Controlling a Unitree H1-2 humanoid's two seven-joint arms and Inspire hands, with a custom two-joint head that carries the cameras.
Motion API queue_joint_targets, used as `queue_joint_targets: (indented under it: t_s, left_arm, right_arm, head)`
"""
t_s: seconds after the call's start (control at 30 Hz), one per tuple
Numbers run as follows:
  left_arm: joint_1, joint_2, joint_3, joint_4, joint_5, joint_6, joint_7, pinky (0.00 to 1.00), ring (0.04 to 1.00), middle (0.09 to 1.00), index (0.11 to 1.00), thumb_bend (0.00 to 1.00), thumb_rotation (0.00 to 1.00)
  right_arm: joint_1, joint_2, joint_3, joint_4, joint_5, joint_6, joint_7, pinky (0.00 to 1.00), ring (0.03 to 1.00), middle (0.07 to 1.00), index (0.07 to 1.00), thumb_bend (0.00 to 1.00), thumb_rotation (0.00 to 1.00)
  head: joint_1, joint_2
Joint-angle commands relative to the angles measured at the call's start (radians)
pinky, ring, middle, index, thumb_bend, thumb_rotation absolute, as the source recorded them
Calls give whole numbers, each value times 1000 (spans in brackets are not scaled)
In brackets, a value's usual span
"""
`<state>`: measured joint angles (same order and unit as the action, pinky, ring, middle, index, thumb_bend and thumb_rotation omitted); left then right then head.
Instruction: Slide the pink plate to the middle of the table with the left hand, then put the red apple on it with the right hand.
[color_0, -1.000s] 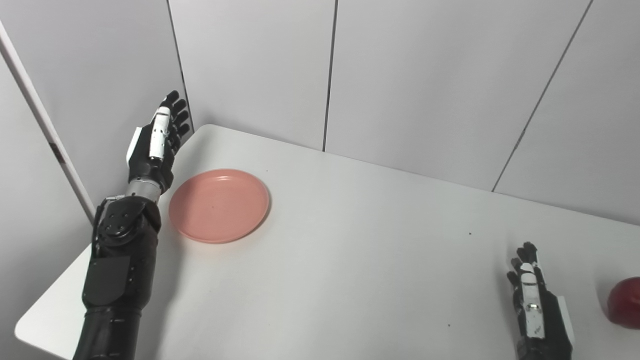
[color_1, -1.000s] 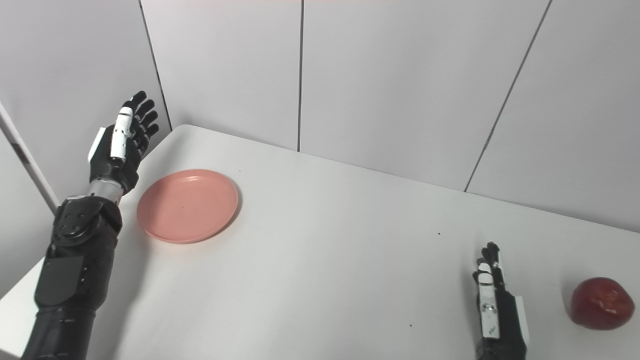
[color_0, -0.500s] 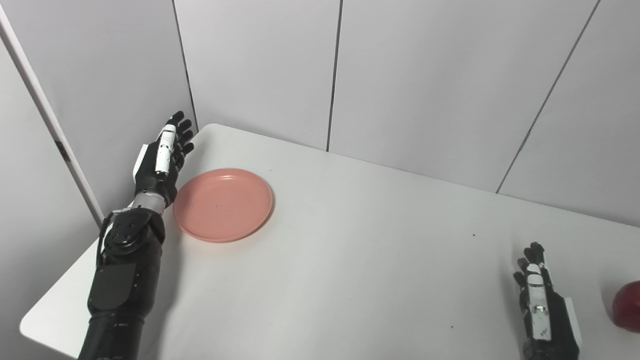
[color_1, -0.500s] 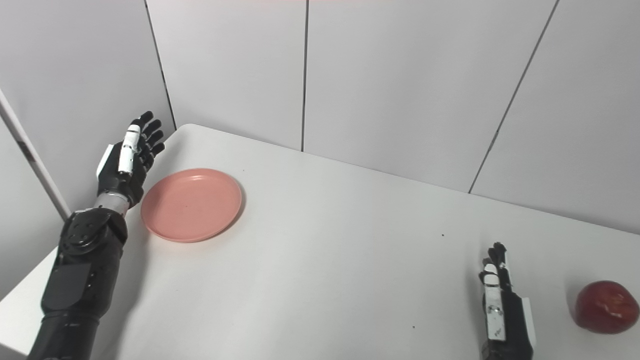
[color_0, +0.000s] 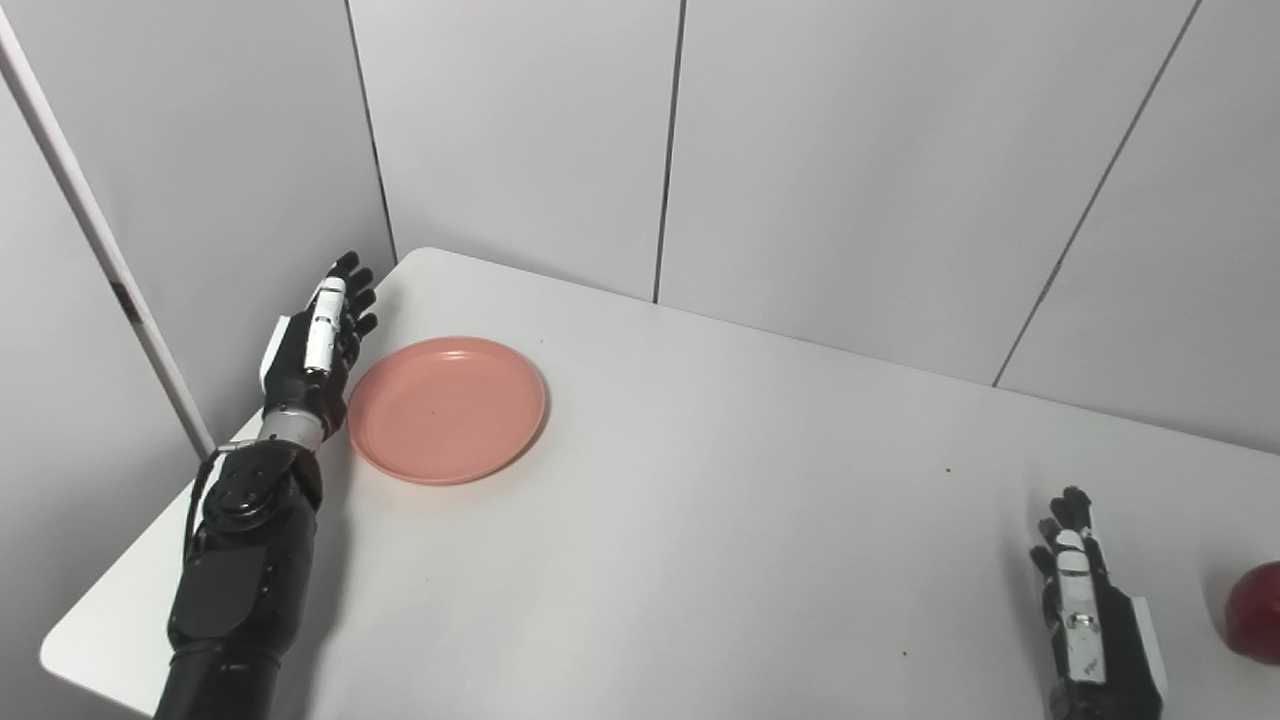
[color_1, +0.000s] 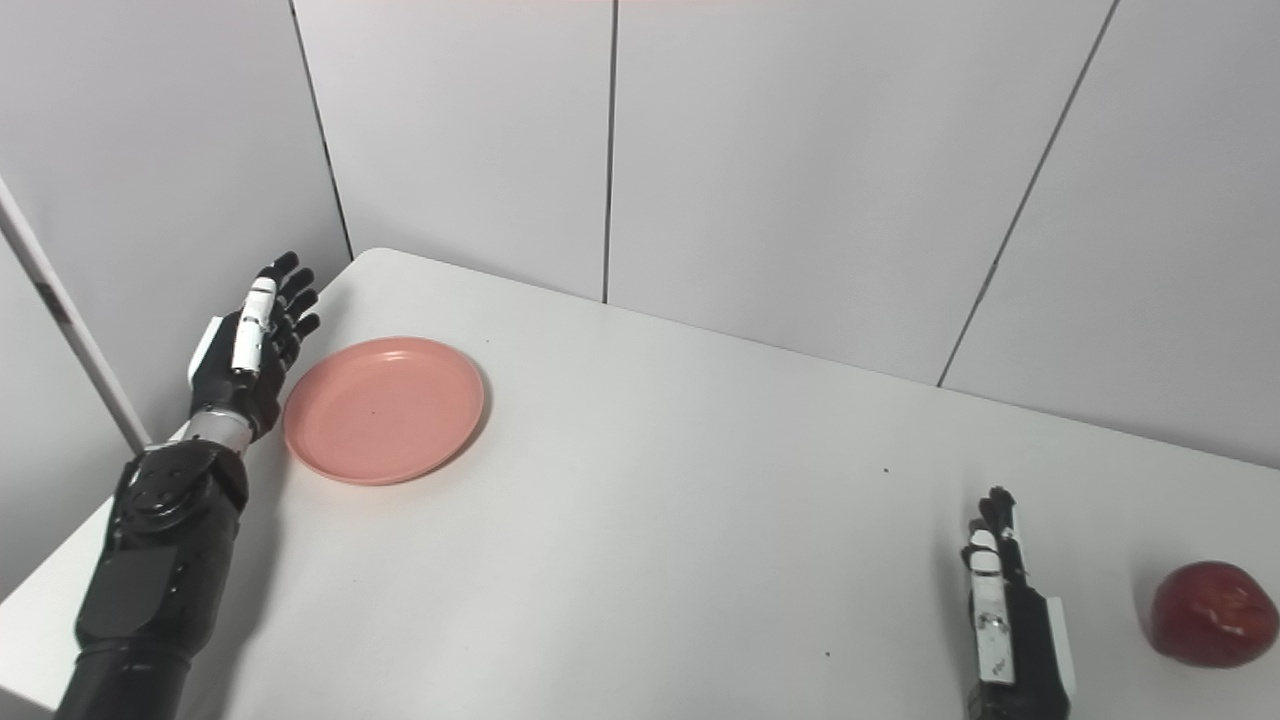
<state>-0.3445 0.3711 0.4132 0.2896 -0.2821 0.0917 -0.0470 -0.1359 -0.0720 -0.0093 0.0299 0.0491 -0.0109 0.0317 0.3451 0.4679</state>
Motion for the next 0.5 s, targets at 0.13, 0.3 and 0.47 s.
queue_joint_targets:
  t_s: [0.13,0.3,0.47]
  left_arm:
    - [-15,44,9,-39,-7,-36,-2,974,974,962,937,308,1000]
    - [-9,52,8,-38,-3,-43,-2,985,975,964,941,310,1000]
    - [-4,54,10,-33,-10,-43,-7,999,980,969,945,306,1000]
  right_arm:
    - [-23,-13,-3,-9,-11,-37,8,1000,995,999,1000,106,1000]
    - [-21,-10,-6,-11,6,-28,12,1000,996,1000,1000,105,1000]
    - [-23,-19,-3,-1,3,-37,16,1000,998,1000,1000,117,1000]
  head:
    - [3,-1]
    - [3,-1]
    - [4,-4]
